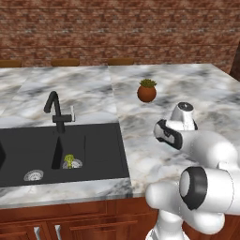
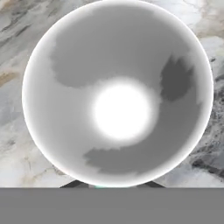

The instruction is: Clear the mugs and bowl far away from the sink.

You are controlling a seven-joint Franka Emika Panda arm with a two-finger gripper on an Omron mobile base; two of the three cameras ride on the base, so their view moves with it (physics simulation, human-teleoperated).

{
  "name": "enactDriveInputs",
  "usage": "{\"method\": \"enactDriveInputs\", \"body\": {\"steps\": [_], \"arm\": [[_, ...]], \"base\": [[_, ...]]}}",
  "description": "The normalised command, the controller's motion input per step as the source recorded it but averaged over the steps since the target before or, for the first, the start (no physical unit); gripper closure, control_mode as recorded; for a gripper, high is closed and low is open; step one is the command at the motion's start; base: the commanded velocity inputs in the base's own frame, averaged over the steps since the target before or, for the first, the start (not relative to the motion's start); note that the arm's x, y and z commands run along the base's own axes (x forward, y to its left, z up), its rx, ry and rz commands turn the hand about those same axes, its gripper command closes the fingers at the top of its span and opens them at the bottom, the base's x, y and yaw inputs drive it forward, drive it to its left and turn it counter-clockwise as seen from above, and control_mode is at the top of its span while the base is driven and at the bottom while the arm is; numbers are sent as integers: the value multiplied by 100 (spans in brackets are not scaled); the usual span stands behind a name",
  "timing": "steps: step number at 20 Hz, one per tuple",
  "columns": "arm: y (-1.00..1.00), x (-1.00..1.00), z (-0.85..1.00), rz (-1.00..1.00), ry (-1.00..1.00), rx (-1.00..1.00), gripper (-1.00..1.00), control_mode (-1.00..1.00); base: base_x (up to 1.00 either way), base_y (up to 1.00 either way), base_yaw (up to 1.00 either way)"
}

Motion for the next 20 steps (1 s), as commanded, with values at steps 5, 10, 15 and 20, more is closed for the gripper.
{"method": "enactDriveInputs", "body": {"steps": [5, 10, 15, 20], "arm": [[-41, -44, 20, 21, 10, -5, 100, -100], [-5, -37, 43, 29, 15, 1, 100, -100], [-1, -40, 28, 28, 8, 7, 100, -100], [2, -50, 11, 19, 1, 5, 100, -100]], "base": [[0, 0, 0], [0, 0, 0], [0, 0, 0], [0, 0, 0]]}}
